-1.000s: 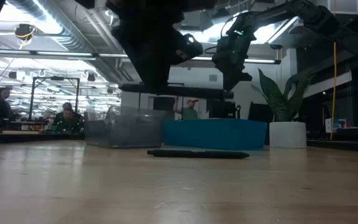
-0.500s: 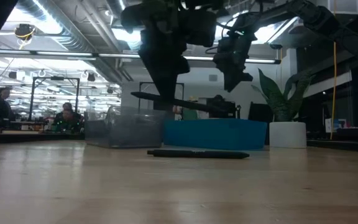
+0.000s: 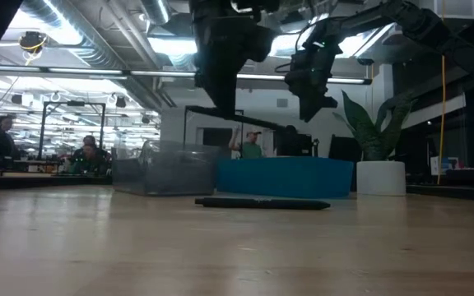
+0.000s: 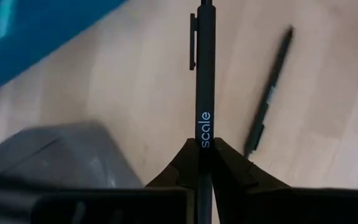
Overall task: Sort pens & pencils
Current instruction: Put the black pen into the black bin
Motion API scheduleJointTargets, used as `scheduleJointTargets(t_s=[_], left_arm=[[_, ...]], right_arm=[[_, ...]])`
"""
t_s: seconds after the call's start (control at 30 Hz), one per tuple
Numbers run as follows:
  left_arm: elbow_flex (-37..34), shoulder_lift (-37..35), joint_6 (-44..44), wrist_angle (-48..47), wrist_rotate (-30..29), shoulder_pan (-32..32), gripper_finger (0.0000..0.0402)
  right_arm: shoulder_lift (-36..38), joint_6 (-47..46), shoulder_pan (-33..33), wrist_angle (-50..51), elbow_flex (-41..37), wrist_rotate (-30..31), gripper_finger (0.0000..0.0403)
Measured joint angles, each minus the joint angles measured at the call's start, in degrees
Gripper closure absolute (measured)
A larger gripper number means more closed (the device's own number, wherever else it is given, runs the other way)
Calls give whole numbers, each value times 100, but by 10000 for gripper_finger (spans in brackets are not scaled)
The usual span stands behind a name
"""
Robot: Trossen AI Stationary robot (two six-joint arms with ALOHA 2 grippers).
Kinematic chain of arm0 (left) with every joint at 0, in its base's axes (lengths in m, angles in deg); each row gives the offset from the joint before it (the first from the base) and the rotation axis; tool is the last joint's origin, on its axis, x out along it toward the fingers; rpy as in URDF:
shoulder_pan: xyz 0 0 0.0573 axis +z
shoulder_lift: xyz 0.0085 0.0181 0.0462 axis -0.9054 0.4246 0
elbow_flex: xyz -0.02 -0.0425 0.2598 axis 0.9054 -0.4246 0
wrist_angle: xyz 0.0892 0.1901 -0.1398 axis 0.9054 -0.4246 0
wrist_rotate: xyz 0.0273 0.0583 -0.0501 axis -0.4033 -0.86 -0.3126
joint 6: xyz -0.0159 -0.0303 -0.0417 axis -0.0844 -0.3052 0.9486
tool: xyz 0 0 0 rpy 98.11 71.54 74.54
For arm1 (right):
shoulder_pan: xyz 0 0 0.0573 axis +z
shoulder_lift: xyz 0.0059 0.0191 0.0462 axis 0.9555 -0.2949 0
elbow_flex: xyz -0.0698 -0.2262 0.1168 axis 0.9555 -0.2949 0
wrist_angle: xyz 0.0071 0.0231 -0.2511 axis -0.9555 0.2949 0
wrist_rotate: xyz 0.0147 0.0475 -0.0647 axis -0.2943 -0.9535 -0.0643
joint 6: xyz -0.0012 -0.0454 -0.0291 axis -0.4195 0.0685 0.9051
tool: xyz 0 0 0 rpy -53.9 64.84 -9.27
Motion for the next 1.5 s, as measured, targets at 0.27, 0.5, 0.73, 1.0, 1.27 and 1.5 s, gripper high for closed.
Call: scheduleJointTargets(t_s=[0.27,0.5,0.73,1.0,1.27,1.5], left_arm=[[0,-291,1292,-773,-640,232,385],[-6,-421,2031,-1248,-998,408,383],[-4,-524,2452,-1465,-1287,630,383],[-742,-920,3360,-1461,-1372,779,383],[-1855,-1820,5323,-540,-1568,530,382],[-2162,-1960,6965,-544,-1593,405,382]], right_arm=[[0,67,0,89,0,0,313],[0,171,1,90,0,-1,313],[0,332,0,82,0,45,313],[0,478,0,269,0,50,313],[0,481,0,178,0,50,313],[0,480,-2,89,0,-45,313]])
